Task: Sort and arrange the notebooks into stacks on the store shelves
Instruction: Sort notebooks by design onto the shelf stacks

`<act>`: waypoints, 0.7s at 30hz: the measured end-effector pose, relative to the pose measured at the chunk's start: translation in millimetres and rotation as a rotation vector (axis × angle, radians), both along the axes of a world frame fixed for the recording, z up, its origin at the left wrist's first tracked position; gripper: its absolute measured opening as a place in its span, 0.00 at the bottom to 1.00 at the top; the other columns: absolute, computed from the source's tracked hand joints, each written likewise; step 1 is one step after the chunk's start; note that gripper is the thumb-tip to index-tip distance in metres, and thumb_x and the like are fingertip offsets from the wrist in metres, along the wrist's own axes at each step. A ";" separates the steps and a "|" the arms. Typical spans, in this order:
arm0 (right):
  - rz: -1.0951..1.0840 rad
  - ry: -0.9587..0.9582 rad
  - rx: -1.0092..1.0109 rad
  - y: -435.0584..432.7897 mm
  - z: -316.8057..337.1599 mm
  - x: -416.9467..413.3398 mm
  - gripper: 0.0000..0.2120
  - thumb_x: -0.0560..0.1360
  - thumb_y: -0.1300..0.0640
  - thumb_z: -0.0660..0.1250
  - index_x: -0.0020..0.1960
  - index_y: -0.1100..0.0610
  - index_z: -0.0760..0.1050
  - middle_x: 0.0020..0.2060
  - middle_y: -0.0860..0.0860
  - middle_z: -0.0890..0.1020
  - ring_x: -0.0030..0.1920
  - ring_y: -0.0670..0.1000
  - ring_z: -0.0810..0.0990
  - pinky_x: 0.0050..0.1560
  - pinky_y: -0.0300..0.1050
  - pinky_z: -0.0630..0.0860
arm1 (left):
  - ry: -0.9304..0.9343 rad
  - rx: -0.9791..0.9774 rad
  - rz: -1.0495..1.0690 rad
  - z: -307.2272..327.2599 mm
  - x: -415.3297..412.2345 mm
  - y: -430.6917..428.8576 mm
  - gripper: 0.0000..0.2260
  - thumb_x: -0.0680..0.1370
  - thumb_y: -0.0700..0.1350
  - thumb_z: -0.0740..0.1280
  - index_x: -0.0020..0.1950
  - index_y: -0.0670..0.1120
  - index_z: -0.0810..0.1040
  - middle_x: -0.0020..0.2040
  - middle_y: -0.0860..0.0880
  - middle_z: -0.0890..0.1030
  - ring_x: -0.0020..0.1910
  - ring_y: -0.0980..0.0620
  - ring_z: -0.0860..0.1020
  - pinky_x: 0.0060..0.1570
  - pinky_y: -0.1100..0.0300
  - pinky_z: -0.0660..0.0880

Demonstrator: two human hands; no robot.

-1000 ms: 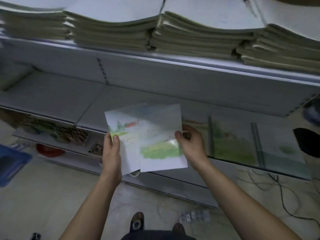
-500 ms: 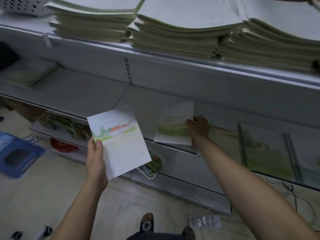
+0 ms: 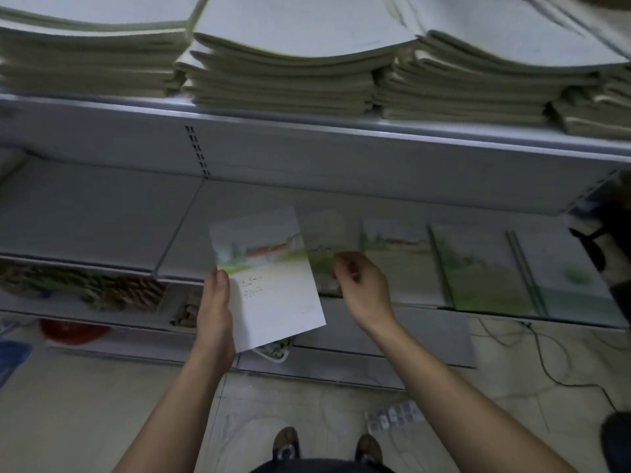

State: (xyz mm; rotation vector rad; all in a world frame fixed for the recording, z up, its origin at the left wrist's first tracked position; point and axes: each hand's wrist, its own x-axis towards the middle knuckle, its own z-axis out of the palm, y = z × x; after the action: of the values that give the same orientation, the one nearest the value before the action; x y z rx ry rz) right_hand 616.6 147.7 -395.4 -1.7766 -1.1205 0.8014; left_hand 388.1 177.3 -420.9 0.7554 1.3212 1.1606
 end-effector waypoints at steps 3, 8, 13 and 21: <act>0.017 0.080 -0.019 -23.7 -3.8 7.0 0.11 0.81 0.47 0.64 0.58 0.51 0.79 0.44 0.46 0.85 0.42 0.48 0.84 0.37 0.45 0.79 | -0.005 -0.014 -0.146 -13.5 23.2 3.5 0.41 0.66 0.81 0.65 0.76 0.66 0.67 0.78 0.53 0.70 0.77 0.43 0.68 0.75 0.33 0.62; -0.099 0.057 0.003 -51.2 -5.5 37.3 0.04 0.79 0.55 0.70 0.51 0.47 0.78 0.39 0.43 0.83 0.42 0.41 0.82 0.46 0.39 0.77 | -0.025 0.024 -0.333 0.2 78.7 -8.4 0.44 0.67 0.79 0.65 0.79 0.60 0.65 0.78 0.51 0.69 0.77 0.45 0.68 0.76 0.37 0.64; -0.236 0.131 -0.054 -56.3 -2.2 89.6 0.15 0.80 0.58 0.68 0.65 0.60 0.77 0.48 0.48 0.82 0.48 0.44 0.79 0.48 0.31 0.72 | 0.098 0.100 -0.442 19.6 121.7 -14.0 0.18 0.86 0.54 0.56 0.74 0.51 0.71 0.60 0.48 0.82 0.57 0.48 0.82 0.50 0.59 0.80; -0.339 -0.054 -0.203 -23.7 -8.5 149.5 0.18 0.81 0.54 0.66 0.67 0.61 0.78 0.62 0.57 0.81 0.61 0.58 0.80 0.59 0.47 0.76 | 1.183 0.653 -0.609 3.5 123.4 17.5 0.22 0.78 0.48 0.63 0.71 0.45 0.77 0.68 0.41 0.78 0.63 0.35 0.77 0.59 0.40 0.78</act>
State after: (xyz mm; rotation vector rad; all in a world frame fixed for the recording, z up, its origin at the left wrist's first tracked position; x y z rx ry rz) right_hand 766.2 124.0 -404.0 -2.0968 -0.7600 0.6814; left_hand 511.5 194.9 -417.4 2.3764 1.3975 0.5710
